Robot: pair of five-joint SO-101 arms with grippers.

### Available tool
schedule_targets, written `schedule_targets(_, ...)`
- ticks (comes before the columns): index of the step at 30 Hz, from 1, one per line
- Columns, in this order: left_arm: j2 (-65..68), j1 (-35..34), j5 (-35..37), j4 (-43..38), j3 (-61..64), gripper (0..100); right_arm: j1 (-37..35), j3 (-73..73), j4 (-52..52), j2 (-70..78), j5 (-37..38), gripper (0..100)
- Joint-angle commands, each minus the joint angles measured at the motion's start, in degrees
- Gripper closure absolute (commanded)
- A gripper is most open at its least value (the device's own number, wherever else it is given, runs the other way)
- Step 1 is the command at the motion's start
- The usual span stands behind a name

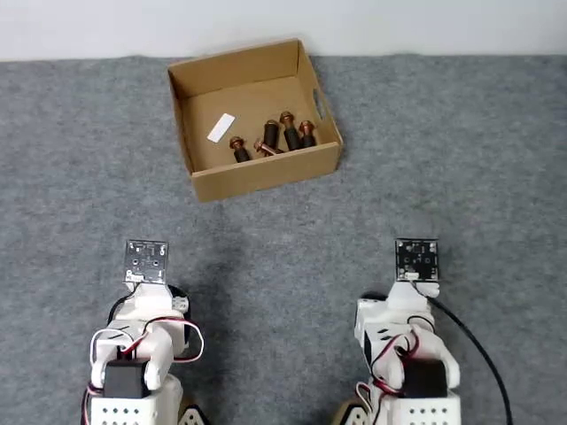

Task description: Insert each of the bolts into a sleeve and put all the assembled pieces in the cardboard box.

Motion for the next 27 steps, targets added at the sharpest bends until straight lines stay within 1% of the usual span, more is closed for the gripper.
schedule_targets(1,-0.09,-0.53,-0.35,0.18,-0.40,100,0.75,1.49,-1.80,-0.84,-0.18,99.0)
schedule_targets(27,-0.09,-0.53,-0.35,0.18,-0.40,100,0.66,2.99,-1.19,-0.57,-0.26,98.9)
